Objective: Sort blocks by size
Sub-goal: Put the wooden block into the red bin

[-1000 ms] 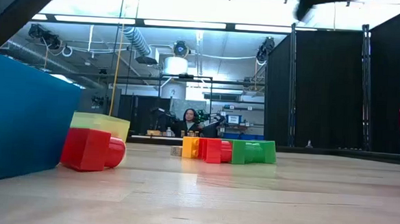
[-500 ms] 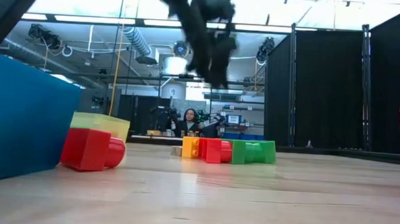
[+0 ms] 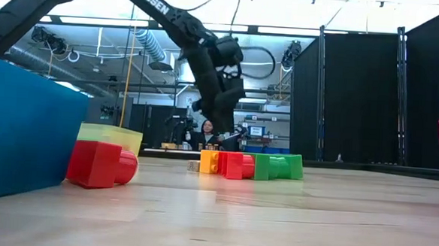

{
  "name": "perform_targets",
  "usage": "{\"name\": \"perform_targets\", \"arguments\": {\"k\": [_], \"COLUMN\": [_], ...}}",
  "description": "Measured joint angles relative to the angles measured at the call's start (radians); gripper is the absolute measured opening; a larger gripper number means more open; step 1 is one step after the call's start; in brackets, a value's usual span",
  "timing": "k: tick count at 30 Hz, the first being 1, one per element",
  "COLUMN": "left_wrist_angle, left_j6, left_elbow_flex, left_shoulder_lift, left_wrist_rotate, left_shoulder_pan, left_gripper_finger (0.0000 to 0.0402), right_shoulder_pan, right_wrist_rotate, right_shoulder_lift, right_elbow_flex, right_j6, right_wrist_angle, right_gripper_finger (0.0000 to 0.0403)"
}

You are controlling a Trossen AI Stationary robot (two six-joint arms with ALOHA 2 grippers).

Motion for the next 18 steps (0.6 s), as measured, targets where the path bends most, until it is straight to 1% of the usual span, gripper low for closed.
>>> {"name": "perform_targets", "arguments": {"k": [2, 7, 11, 18], "left_wrist_angle": [-0.007, 0.038, 0.032, 0.002], "left_j6": [0.003, 0.03, 0.027, 0.031], "left_elbow_flex": [-0.002, 0.002, 0.005, 0.067], "left_shoulder_lift": [0.019, 0.05, 0.098, 0.181], "left_wrist_rotate": [0.002, 0.013, 0.032, 0.016], "left_shoulder_pan": [0.0, 0.002, 0.007, 0.012], "left_gripper_finger": [0.0225, 0.0225, 0.0225, 0.0225], "right_shoulder_pan": [0.0, 0.0, 0.0, -0.002], "right_wrist_rotate": [0.01, 0.019, 0.036, 0.047], "right_shoulder_lift": [0.0, 0.0, 0.0, 0.001], "right_elbow_flex": [0.0, 0.0, 0.0, 0.0], "right_j6": [0.0, 0.0, 0.0, 0.0], "right_wrist_angle": [0.0, 0.003, 0.003, 0.005], "right_gripper_finger": [0.0245, 0.0245, 0.0245, 0.0245]}}
